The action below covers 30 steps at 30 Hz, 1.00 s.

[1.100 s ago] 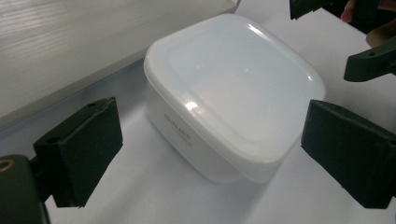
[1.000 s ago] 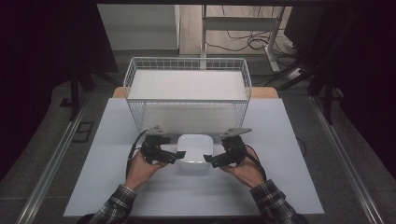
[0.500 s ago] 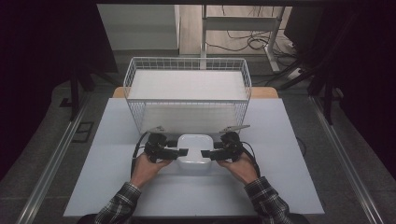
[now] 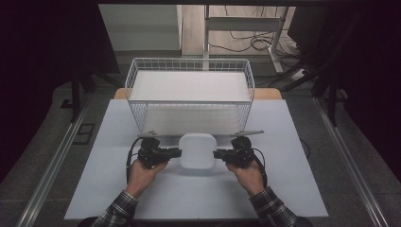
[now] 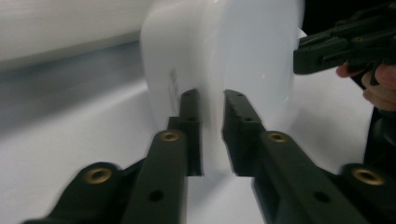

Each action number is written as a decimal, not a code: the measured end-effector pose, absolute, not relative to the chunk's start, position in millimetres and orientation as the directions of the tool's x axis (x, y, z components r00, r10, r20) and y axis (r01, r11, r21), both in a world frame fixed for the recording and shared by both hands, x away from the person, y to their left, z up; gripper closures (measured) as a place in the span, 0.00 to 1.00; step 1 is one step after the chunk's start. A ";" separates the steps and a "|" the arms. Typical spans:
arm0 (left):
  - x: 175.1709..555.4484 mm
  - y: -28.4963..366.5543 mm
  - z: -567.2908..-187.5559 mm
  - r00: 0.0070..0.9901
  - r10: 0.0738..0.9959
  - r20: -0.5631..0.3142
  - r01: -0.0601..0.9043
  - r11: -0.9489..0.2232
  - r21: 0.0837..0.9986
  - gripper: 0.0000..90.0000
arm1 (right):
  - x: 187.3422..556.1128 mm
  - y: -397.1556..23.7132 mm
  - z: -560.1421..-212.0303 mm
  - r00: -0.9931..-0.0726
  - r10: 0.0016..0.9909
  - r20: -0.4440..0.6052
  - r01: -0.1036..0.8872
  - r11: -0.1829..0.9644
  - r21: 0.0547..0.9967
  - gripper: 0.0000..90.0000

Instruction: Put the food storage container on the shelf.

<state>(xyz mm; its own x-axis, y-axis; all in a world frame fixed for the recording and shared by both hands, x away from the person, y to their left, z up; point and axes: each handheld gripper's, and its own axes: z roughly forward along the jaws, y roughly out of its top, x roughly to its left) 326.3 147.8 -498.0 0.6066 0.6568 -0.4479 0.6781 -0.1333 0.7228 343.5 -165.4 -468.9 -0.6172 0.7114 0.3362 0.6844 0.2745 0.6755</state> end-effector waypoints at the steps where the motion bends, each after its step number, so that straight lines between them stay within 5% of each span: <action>1: 326.4 148.1 -498.7 0.600 0.655 -0.460 0.684 -0.121 0.719 0.88 | 342.9 -164.3 -469.7 -0.624 0.713 0.319 0.668 0.275 0.692 0.86; 30: 375.7 151.9 -482.0 0.545 0.745 -0.385 0.648 -0.083 0.757 0.87 | 398.3 -146.7 -458.7 -0.644 0.723 0.249 0.574 0.242 0.782 0.86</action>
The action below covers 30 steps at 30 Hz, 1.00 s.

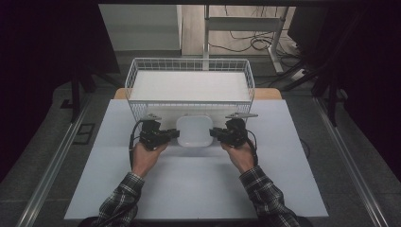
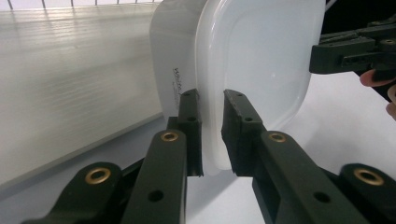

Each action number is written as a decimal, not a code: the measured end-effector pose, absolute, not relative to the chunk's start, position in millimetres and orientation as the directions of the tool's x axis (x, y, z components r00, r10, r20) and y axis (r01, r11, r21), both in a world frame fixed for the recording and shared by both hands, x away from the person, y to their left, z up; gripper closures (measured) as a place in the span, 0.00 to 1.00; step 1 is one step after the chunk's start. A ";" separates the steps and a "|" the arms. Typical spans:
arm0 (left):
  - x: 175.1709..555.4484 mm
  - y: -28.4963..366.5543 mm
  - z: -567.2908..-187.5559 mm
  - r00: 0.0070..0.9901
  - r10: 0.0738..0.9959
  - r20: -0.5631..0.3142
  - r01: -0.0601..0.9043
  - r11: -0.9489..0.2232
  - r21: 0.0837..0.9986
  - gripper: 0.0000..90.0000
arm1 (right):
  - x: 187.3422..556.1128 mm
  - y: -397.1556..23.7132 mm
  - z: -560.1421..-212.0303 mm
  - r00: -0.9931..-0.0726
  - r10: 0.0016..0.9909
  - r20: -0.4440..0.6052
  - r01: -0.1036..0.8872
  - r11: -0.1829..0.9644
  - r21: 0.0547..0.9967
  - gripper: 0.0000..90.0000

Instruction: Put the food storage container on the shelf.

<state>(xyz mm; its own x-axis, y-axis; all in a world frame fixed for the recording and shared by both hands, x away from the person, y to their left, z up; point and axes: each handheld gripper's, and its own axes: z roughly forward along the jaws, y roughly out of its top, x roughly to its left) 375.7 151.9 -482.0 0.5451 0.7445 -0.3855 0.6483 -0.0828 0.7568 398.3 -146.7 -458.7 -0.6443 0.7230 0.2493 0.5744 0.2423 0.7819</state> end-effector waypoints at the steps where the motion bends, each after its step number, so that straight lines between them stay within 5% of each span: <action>1: 377.6 151.6 -482.8 0.542 0.746 -0.387 0.650 -0.081 0.756 0.87 | 398.3 -146.7 -458.7 -0.644 0.723 0.249 0.574 0.242 0.782 0.86; 16: 392.1 148.9 -492.6 0.552 0.737 -0.389 0.633 -0.066 0.771 0.84 | 414.3 -146.3 -469.1 -0.618 0.748 0.243 0.592 0.239 0.770 0.83; 25: 395.8 143.8 -491.7 0.532 0.791 -0.302 0.587 -0.088 0.805 0.71 | 420.2 -143.6 -477.8 -0.604 0.760 0.239 0.587 0.222 0.779 0.71; 30: 402.6 142.8 -490.0 0.503 0.814 -0.290 0.581 -0.070 0.811 0.67 | 422.3 -137.5 -473.2 -0.597 0.789 0.145 0.526 0.248 0.814 0.71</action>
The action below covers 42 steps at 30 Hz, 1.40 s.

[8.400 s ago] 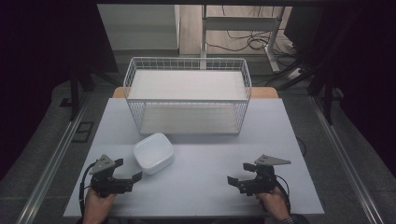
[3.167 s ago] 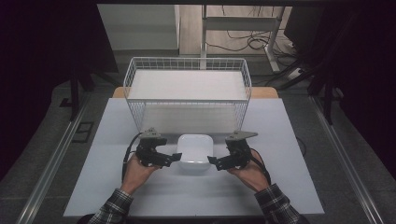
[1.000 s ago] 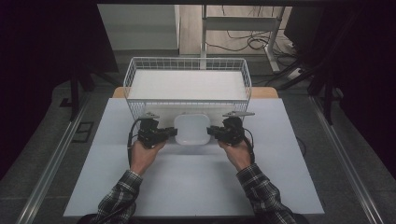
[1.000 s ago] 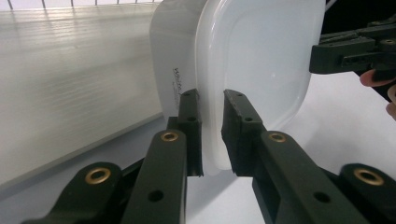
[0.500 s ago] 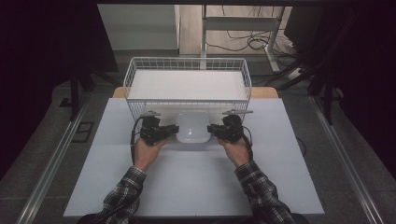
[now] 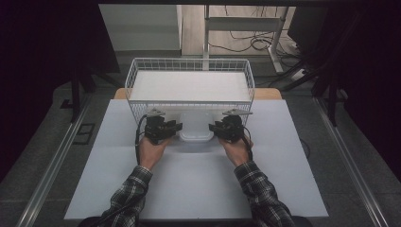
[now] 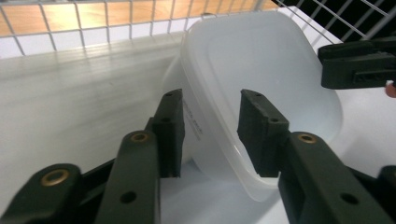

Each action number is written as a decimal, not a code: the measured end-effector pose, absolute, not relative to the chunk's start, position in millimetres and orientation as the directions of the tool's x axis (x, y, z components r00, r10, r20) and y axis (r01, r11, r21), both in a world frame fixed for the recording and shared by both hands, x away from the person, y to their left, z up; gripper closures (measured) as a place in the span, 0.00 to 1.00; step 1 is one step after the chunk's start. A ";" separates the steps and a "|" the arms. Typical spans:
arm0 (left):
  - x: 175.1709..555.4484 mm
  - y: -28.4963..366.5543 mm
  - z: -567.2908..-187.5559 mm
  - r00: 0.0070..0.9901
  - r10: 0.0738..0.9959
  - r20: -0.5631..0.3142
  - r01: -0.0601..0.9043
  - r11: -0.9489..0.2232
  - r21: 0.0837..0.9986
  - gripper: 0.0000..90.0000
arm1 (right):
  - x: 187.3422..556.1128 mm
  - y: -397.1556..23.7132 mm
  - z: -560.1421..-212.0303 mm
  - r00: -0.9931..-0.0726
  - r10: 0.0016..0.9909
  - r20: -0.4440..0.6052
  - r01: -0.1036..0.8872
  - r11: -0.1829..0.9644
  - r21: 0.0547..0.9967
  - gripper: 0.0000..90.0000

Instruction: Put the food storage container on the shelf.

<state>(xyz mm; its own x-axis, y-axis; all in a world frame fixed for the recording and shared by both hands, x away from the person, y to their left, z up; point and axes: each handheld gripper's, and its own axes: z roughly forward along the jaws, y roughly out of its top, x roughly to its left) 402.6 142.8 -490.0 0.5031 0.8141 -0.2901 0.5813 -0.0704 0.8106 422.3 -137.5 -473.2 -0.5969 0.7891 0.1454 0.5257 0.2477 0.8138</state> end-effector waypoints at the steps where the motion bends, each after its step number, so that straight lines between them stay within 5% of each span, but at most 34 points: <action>1: 404.7 142.5 -490.0 0.503 0.816 -0.286 0.574 -0.068 0.816 0.66 | 422.6 -136.4 -472.7 -0.594 0.793 0.136 0.521 0.250 0.816 0.71; 11: 403.1 144.5 -484.5 0.507 0.810 -0.296 0.559 -0.047 0.828 0.61 | 422.9 -136.5 -468.1 -0.595 0.793 0.129 0.499 0.238 0.833 0.73; 26: 352.0 150.7 -482.8 0.598 0.744 -0.298 0.543 -0.103 0.833 0.96 | 385.5 -158.1 -460.4 -0.697 0.710 0.096 0.440 0.318 0.840 0.99; 42: 335.7 140.8 -501.4 0.634 0.721 -0.279 0.548 -0.165 0.820 0.99 | 371.0 -155.6 -475.3 -0.724 0.680 0.115 0.454 0.345 0.822 0.99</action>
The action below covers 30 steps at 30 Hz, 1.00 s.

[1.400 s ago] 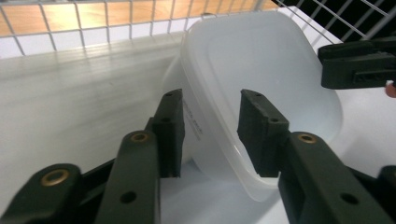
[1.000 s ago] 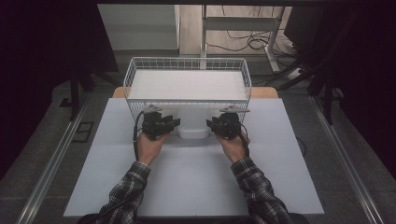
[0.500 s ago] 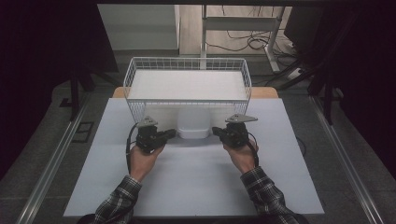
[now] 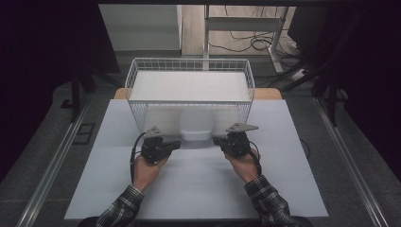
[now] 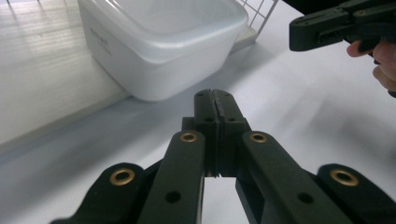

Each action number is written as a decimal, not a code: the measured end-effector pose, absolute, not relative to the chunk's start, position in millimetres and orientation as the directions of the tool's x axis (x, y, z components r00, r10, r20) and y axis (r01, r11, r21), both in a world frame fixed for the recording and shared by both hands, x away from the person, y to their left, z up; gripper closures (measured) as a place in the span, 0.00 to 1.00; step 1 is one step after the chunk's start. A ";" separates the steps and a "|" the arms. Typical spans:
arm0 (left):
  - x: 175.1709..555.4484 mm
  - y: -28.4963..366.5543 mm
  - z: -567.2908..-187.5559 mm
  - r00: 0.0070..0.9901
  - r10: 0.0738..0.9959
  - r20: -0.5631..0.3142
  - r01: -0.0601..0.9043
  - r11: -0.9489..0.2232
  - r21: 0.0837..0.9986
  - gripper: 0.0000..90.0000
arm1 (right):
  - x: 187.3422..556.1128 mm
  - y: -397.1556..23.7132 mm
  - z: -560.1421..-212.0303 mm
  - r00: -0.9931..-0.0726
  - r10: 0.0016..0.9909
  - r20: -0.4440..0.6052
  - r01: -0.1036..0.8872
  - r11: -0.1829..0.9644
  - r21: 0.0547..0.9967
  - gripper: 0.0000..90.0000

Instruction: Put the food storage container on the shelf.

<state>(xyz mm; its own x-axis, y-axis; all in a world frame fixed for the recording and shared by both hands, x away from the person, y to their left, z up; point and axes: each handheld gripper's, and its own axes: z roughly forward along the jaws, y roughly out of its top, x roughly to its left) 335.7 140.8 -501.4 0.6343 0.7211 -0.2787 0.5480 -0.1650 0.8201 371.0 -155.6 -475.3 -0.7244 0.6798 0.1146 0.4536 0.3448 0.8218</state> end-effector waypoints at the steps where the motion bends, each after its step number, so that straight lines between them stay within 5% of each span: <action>1: 333.9 141.2 -501.6 0.633 0.724 -0.274 0.547 -0.168 0.820 0.97 | 371.4 -155.0 -476.2 -0.727 0.677 0.114 0.452 0.347 0.822 0.99; 13: 305.9 145.8 -503.8 0.667 0.724 -0.174 0.478 -0.238 0.846 0.39 | 375.1 -139.5 -484.5 -0.747 0.655 0.114 0.451 0.373 0.811 0.99; 23: 281.9 155.0 -509.5 0.668 0.728 -0.156 0.470 -0.250 0.847 0.14 | 381.3 -123.6 -489.7 -0.748 0.652 0.122 0.459 0.376 0.805 0.99; 30: 271.3 160.1 -512.0 0.666 0.731 -0.148 0.469 -0.256 0.845 0.09 | 390.4 -112.5 -494.8 -0.754 0.648 0.107 0.455 0.398 0.797 0.99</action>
<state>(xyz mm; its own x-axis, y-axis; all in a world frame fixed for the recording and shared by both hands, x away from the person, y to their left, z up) 271.3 160.1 -512.0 0.6665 0.7306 -0.1482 0.4688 -0.2561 0.8454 390.4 -112.5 -494.8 -0.7541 0.6480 0.1069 0.4549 0.3979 0.7967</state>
